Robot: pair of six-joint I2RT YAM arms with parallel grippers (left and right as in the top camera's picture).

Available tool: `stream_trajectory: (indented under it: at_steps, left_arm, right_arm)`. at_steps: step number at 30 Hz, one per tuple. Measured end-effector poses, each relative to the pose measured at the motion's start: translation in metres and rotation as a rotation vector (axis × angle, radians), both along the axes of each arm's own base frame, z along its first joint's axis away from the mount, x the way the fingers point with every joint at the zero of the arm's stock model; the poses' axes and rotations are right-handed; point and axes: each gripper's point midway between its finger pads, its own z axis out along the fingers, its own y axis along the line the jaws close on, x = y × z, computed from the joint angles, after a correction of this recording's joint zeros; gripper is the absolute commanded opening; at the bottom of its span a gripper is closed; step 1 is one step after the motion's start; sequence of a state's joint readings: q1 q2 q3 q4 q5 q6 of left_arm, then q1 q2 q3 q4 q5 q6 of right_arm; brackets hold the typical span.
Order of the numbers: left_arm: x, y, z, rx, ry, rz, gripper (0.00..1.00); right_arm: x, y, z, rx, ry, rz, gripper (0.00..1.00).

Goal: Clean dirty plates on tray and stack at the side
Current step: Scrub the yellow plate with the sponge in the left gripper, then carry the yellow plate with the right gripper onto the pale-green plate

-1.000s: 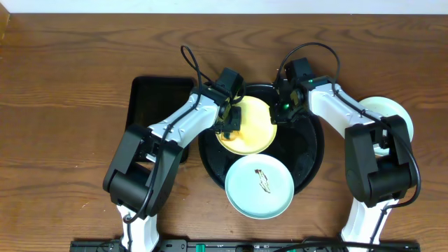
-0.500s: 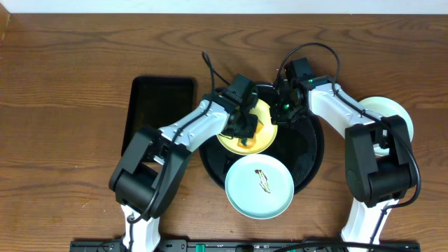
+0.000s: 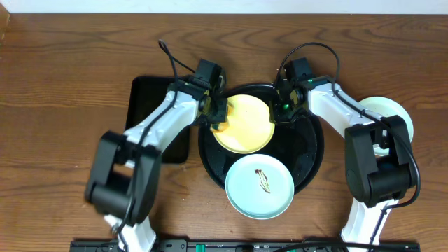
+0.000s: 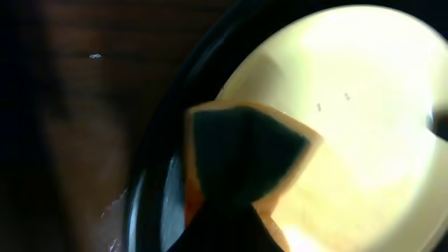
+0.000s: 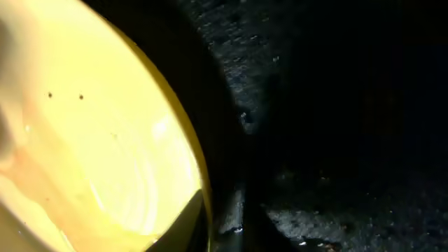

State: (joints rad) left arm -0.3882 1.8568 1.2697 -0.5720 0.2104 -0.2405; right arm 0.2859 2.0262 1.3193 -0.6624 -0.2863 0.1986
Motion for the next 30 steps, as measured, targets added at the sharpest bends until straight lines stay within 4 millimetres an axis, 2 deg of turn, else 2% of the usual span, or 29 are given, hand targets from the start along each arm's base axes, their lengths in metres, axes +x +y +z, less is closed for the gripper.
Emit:
stream_trajectory:
  at_steps: [6,10,13,18,22,25,30]
  left_arm:
    - [-0.004,0.012,0.063,-0.025,-0.117,0.014,0.08]
    - [-0.006,0.028,0.085,-0.024,-0.155,0.046,0.08]
    - [-0.006,0.042,0.088,-0.014,-0.150,0.081,0.08]
    - [-0.011,0.075,0.081,0.041,-0.098,0.157,0.08]
    - [-0.015,0.098,0.077,0.071,-0.061,0.212,0.08]
    - [-0.015,0.110,0.076,0.076,-0.049,0.242,0.08]
    - [-0.014,0.117,0.076,0.080,-0.048,0.261,0.08]
  right_arm:
    - [0.003,-0.001,0.000,-0.004,-0.014,-0.005,0.01]
    - [0.003,0.000,0.000,-0.003,-0.014,-0.005,0.01]
    - [0.003,0.000,0.000,-0.003,-0.014,-0.005,0.01]
    - [0.004,-0.001,0.001,-0.006,-0.021,0.002,0.01]
    - [0.011,-0.011,0.009,-0.068,-0.070,-0.007,0.01]
    - [0.018,-0.020,0.030,-0.114,-0.145,-0.004,0.01]
    - [0.029,-0.038,0.087,-0.201,-0.316,0.008,0.01]
